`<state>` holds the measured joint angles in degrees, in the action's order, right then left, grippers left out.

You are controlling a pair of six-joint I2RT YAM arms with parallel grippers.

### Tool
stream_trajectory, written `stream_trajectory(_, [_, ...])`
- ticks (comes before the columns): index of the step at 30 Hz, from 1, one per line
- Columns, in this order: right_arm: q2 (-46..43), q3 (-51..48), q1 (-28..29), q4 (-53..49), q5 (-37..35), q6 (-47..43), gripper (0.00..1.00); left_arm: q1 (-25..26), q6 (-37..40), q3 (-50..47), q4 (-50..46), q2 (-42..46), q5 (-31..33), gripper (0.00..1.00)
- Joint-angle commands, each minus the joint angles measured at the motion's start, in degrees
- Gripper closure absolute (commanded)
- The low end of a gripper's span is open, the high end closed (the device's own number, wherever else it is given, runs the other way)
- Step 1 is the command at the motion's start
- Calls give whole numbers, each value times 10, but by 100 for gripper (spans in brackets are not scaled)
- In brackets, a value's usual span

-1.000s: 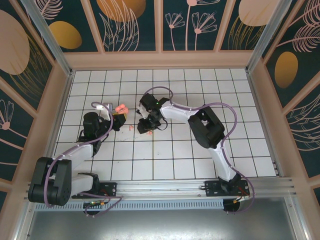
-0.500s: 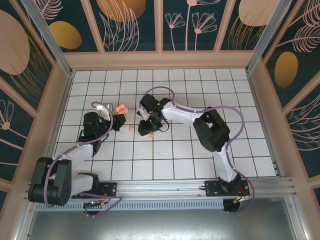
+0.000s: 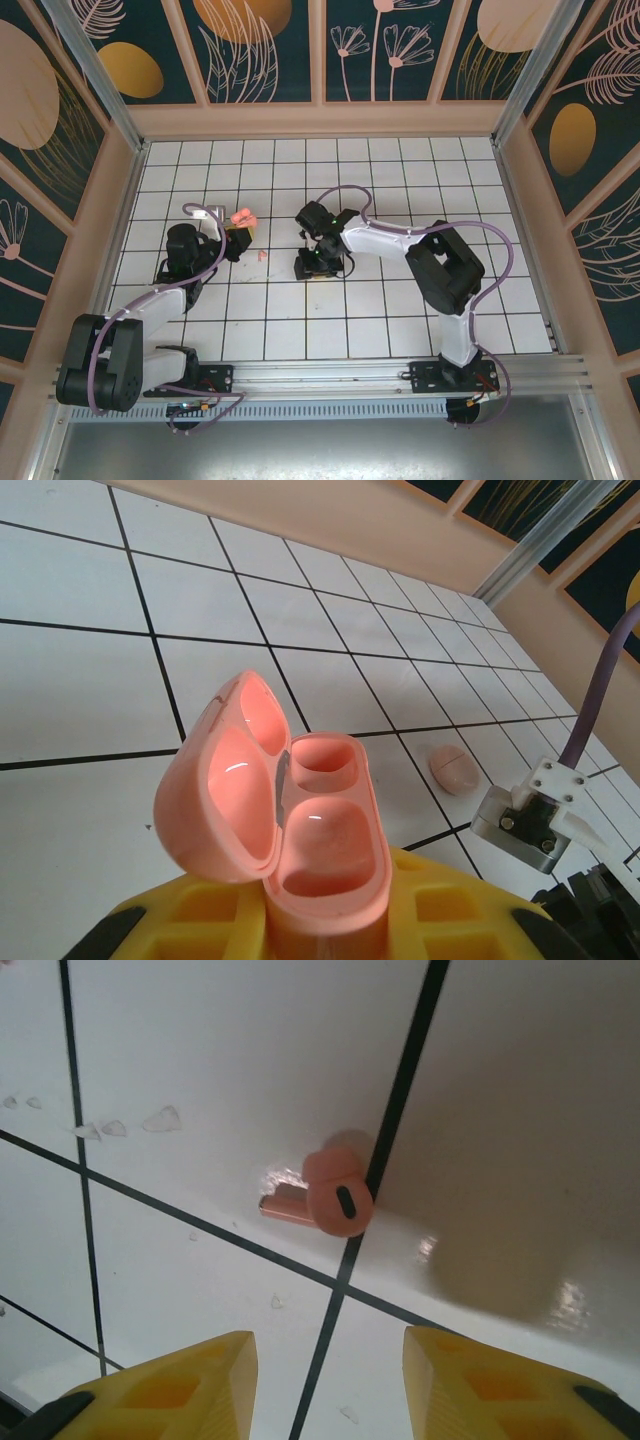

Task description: Insert the wireless bluetooth earbuds into the charging case

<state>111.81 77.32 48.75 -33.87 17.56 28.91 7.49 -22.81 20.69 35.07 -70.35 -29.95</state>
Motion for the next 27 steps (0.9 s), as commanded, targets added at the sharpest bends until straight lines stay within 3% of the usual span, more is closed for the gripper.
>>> stream_trajectory(1, [11, 4, -3, 34, -14, 16, 57, -4, 2, 13, 0, 14, -12, 78])
stream_trajectory(27, [63, 60, -14, 76, 8, -6, 64, -4, 9, 19, -15, 17, -7, 78])
